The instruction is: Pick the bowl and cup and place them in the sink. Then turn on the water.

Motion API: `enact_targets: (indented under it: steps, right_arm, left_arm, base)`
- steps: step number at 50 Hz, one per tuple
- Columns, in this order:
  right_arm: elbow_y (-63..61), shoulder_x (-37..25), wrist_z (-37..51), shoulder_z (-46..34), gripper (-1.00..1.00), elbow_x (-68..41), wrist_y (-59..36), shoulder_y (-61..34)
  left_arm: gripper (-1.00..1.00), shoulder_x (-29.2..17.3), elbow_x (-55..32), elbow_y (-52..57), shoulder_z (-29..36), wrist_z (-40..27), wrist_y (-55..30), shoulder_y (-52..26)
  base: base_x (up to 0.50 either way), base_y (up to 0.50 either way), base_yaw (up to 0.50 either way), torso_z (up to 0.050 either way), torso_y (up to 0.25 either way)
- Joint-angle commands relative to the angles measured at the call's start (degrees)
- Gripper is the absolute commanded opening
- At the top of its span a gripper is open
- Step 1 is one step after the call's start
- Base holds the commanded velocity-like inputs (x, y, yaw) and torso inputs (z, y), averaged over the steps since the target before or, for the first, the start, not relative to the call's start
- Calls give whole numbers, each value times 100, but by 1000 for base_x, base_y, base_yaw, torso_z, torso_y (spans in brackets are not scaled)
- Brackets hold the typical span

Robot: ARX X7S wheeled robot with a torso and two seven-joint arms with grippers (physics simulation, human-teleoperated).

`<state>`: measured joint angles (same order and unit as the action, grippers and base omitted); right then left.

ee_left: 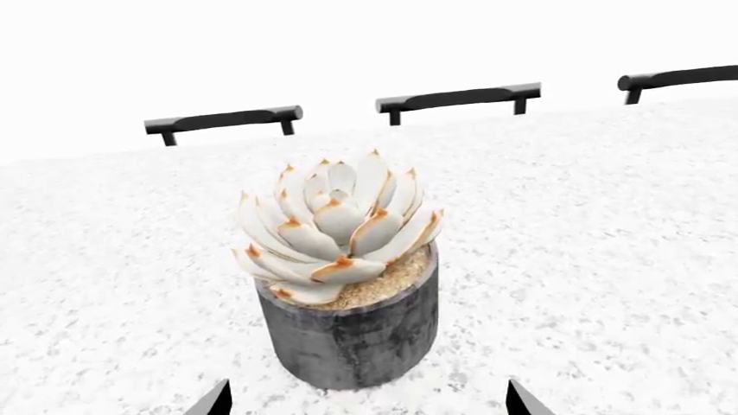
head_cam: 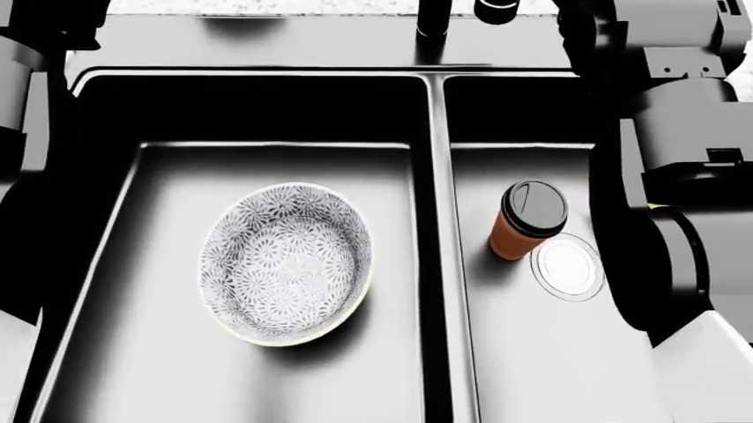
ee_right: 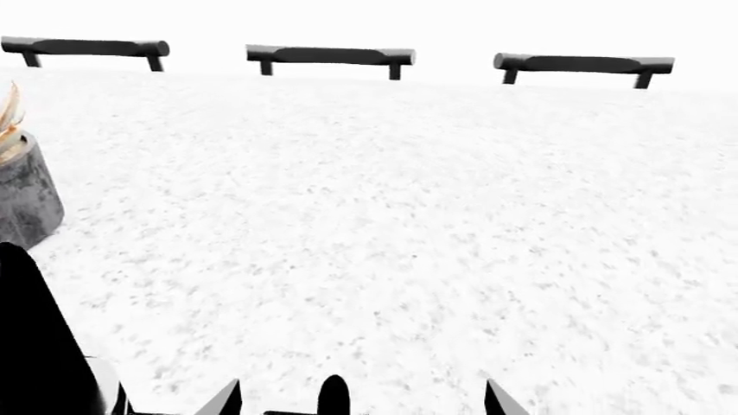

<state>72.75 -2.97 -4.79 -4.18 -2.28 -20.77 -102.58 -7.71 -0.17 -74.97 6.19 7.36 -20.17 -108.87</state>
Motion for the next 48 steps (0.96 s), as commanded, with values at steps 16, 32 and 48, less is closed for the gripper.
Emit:
enact_targets:
  steps: [16, 32, 48]
  right_arm:
    - [223, -405, 327, 42, 100, 210, -43, 144]
    - [223, -597, 486, 116, 100, 204, -72, 178]
    - [223, -577, 507, 193, 100, 210, -132, 151]
  left_arm:
    - [100, 8, -7, 0, -15, 21, 7, -25]
    - [100, 41, 1, 0, -17, 23, -4, -37]
    - [100, 30, 2, 0, -26, 22, 0, -54]
  base:
    - [0, 0, 0, 0, 0]
    - [0, 0, -1, 0, -1]
    - [-1, -3, -6, 0, -1]
